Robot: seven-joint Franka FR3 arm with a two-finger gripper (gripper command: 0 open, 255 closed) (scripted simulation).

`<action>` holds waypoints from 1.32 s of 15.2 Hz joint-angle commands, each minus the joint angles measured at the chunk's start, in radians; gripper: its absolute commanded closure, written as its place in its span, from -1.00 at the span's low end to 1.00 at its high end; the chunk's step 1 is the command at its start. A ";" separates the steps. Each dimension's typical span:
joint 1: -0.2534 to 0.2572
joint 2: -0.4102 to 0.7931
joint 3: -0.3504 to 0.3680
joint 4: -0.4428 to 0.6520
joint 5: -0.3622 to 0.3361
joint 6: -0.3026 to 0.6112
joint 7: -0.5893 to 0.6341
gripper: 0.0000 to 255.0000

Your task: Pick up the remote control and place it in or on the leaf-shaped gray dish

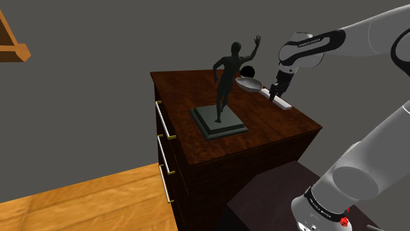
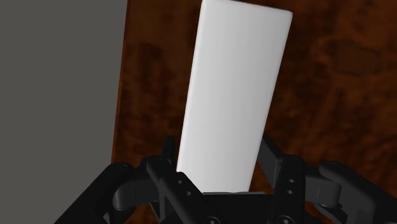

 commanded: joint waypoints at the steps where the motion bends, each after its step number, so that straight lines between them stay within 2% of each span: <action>1: 0.000 -0.009 0.002 0.012 -0.004 -0.020 0.004 1.00; 20: 0.005 -0.070 0.018 0.212 -0.027 -0.274 0.025 1.00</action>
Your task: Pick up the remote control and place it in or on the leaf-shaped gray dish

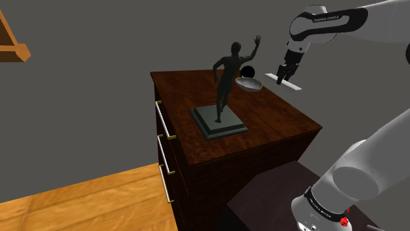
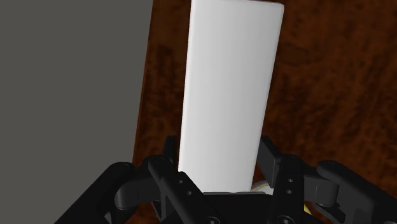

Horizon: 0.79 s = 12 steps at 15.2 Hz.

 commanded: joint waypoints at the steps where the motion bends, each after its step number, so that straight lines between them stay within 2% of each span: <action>1: 0.001 -0.001 0.001 0.026 0.000 -0.027 0.001 1.00; 4: 0.009 0.032 0.005 0.074 0.016 -0.045 0.006 1.00; 12: 0.035 0.317 0.032 0.399 0.142 -0.112 0.038 1.00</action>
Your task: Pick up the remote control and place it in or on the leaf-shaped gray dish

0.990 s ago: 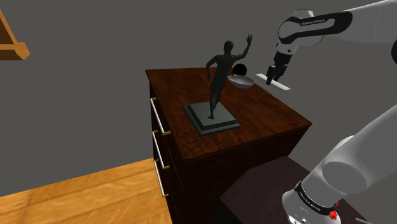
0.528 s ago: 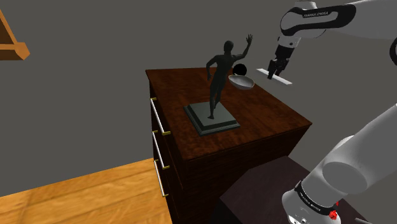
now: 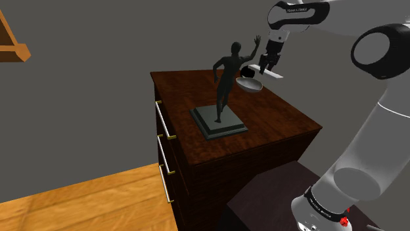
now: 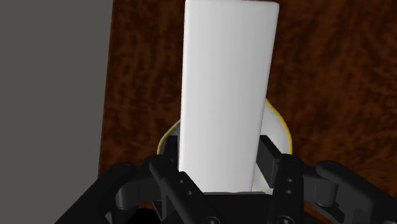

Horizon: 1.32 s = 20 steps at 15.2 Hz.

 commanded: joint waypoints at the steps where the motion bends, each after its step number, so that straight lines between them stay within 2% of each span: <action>1: 0.001 0.073 0.008 0.089 0.030 -0.022 0.011 1.00; 2: -0.002 0.113 0.013 0.143 0.046 -0.038 0.015 1.00; 3: -0.008 0.186 0.020 0.243 0.073 -0.071 0.024 1.00; 17: 0.005 0.182 0.027 0.049 0.074 0.119 0.017 1.00; 20: 0.005 0.183 0.027 0.046 0.075 0.123 0.017 1.00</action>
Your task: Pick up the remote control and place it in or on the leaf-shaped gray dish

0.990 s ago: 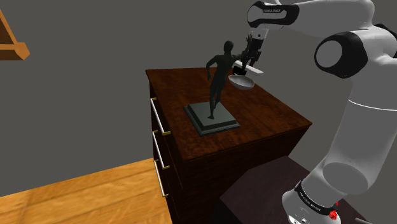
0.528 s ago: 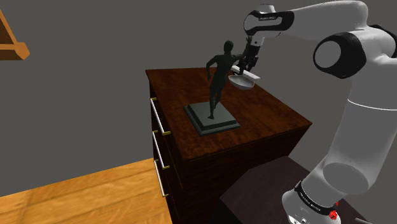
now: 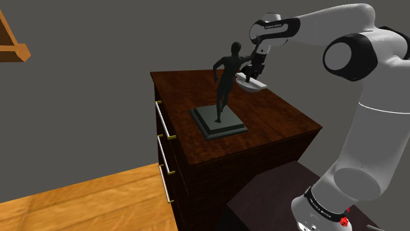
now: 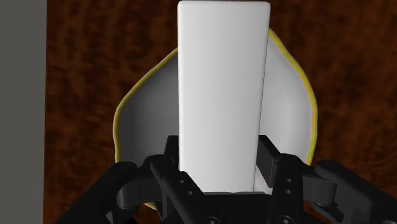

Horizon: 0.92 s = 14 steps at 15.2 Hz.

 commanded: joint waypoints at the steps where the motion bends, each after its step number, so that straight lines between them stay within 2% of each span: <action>1: 0.000 -0.001 0.000 -0.002 0.000 0.002 -0.001 1.00; 5: 0.000 -0.001 0.000 -0.002 0.000 0.002 -0.001 1.00; 6: 0.000 0.000 0.000 -0.002 0.000 0.002 0.000 -1.00; 11: 0.000 0.000 0.000 -0.002 0.000 0.002 0.000 -1.00; 14: -0.007 -0.004 -0.004 0.094 -0.004 -0.097 0.004 -1.00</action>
